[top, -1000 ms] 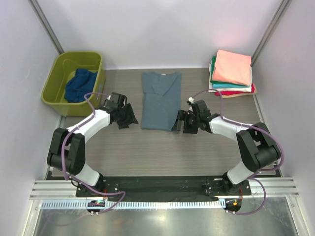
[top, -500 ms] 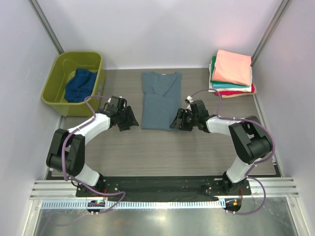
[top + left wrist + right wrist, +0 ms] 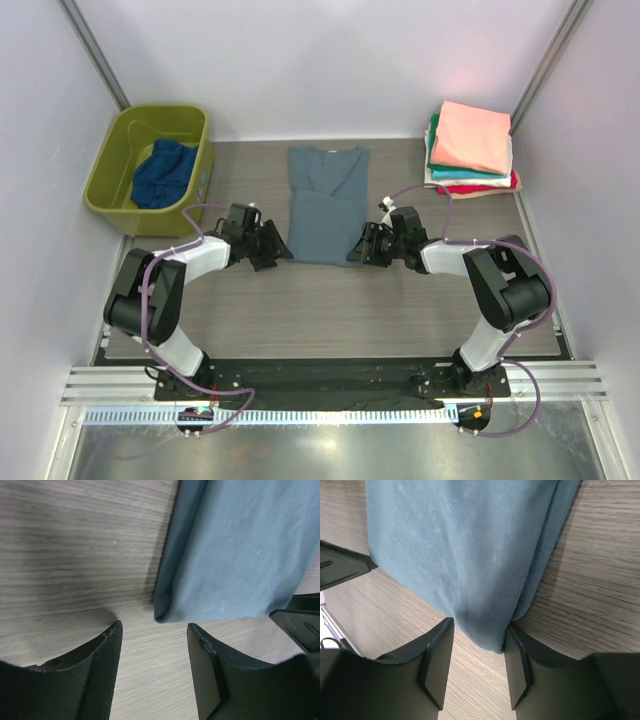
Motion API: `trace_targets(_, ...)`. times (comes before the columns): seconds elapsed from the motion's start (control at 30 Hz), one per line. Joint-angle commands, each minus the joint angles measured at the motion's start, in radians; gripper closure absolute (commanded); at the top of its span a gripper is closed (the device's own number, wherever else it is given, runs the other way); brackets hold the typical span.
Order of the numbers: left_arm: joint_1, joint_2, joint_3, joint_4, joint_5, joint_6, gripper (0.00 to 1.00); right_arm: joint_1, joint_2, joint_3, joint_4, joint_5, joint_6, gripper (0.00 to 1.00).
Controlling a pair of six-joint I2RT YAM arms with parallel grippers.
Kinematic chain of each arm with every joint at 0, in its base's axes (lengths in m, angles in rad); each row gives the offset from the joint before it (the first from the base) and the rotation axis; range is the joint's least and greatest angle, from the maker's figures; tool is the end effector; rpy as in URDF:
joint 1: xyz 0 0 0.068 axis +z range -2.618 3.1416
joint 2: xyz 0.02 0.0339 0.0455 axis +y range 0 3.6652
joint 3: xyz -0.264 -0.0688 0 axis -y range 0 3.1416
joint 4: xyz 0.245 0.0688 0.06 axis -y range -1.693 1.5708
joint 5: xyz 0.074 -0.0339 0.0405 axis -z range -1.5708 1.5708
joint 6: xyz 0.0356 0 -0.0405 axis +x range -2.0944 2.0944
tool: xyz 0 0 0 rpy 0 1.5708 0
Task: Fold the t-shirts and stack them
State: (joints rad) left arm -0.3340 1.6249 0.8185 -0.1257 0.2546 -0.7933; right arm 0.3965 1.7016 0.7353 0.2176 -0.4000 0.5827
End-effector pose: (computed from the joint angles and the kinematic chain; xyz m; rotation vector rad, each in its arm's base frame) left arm 0.2916 -0.1107 0.1547 -0.4911 2.5904 -0.7504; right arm 0.2910 0.1369 0.1351 0.0121 2.4431 0.9342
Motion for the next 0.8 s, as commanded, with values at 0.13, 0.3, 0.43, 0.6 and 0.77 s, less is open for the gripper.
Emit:
trace_targets(0.13,-0.007,0.041,-0.005,0.101,0.040,-0.018,0.48,-0.019,-0.002,-0.060,-0.121,0.064,-0.046,0.46)
trace_targets(0.3,-0.007,0.056,-0.009,0.115,0.040,-0.021,0.52,-0.021,-0.003,-0.068,-0.139,0.064,-0.060,0.46)
trace_targets(0.43,-0.007,0.070,-0.007,0.121,0.043,-0.024,0.57,-0.021,-0.005,-0.092,-0.120,0.056,-0.052,0.48)
trace_targets(0.6,-0.007,0.087,-0.004,0.121,0.048,-0.029,0.65,-0.019,-0.003,-0.106,-0.113,0.052,-0.049,0.50)
trace_targets(0.77,-0.005,0.095,-0.001,0.123,0.048,-0.030,0.68,-0.022,-0.026,-0.112,-0.129,0.061,-0.053,0.50)
